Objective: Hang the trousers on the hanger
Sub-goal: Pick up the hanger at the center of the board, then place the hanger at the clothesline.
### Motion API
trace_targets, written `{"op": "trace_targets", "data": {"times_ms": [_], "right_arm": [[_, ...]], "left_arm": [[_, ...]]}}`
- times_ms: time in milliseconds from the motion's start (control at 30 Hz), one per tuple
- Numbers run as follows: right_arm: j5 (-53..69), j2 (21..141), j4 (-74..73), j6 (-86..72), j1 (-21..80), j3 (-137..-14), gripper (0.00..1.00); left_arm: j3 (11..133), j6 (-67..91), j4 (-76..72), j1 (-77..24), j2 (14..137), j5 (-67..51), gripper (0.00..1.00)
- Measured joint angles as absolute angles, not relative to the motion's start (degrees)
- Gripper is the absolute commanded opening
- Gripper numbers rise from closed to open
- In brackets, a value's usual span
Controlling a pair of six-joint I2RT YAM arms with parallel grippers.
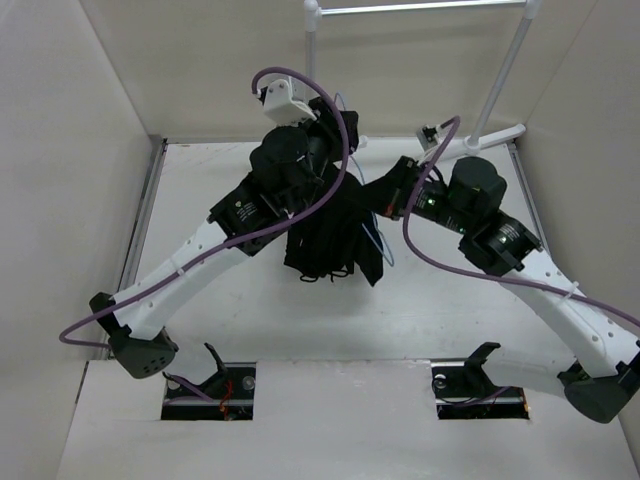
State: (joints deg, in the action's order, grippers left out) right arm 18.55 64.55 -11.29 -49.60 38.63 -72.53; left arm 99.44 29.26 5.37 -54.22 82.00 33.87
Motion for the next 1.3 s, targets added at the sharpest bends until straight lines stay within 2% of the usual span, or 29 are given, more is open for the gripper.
{"op": "trace_targets", "data": {"times_ms": [67,167,367,667,767,833,1067,1300], "right_arm": [[18.44,64.82,-11.18,-49.71,38.22,-75.11,0.02],[18.44,65.91,-10.85,-49.71,36.82,-79.09,0.02],[18.00,70.70,-9.56,-49.28,33.30,-83.85,0.01],[17.58,77.65,-10.81,-47.83,25.19,-86.02,0.02],[17.58,78.02,-11.55,-47.57,20.82,-87.42,0.03],[17.58,78.17,-11.79,-47.33,17.89,-88.92,0.03],[17.80,84.36,-12.01,-46.70,7.42,-98.61,0.03],[17.54,95.42,-15.14,-46.41,2.39,-110.28,0.03]], "left_arm": [[99.66,29.41,3.70,-53.98,81.78,33.23,0.46],[99.66,29.41,2.74,-53.45,81.43,32.69,0.56],[98.02,29.41,2.37,-51.75,77.08,31.92,0.65],[89.30,29.43,1.23,-49.95,63.02,31.90,0.70],[82.24,29.61,2.24,-49.30,57.93,33.50,0.85],[76.84,29.87,3.81,-48.93,54.98,35.16,1.00],[60.82,31.46,11.92,-47.16,49.60,39.64,1.00],[56.49,33.71,17.10,-43.79,47.09,39.46,1.00]]}}
